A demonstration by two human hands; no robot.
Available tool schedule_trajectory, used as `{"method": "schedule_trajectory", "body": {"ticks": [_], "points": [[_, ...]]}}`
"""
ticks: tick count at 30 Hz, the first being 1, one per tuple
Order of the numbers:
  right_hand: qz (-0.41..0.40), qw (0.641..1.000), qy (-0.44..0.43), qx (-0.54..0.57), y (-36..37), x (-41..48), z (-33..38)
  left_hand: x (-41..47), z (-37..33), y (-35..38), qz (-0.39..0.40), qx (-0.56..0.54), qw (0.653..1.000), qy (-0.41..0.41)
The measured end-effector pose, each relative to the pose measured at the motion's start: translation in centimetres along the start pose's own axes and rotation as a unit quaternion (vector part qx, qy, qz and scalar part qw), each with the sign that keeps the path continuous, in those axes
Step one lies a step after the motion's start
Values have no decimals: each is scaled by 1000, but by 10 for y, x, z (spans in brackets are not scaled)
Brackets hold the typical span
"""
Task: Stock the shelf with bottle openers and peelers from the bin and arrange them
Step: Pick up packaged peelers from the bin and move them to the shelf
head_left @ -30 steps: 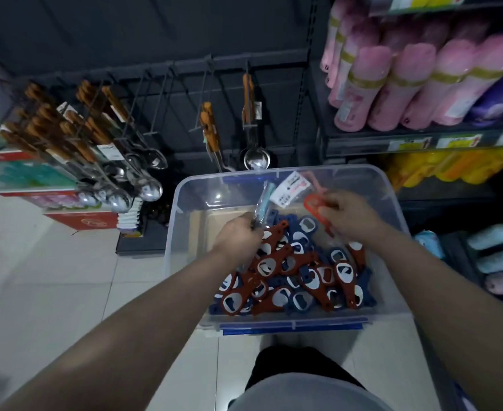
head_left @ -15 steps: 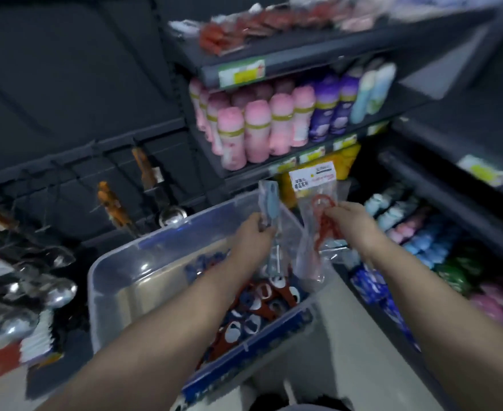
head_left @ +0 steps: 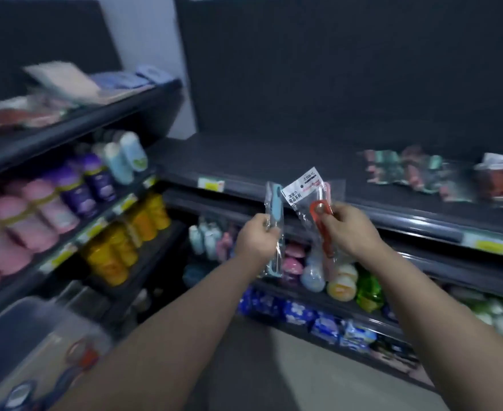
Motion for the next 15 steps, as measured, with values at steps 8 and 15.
{"method": "schedule_trajectory", "body": {"ticks": [8, 15], "points": [[-134, 986, 75, -62, -152, 51, -119, -28, -130, 168, 95, -10, 992, 85], [-186, 974, 125, -44, -204, 86, -182, -14, -180, 254, 138, 34, 981, 130]]}}
Point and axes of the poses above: each hand's wrist, its own x-axis towards the middle knuckle, its own y-axis out of the palm, z = x × y, the point moved 5 cm from there along x, towards the middle knuckle, and after that the axes turned 13 degrees about -z, right-handed, at the moved point
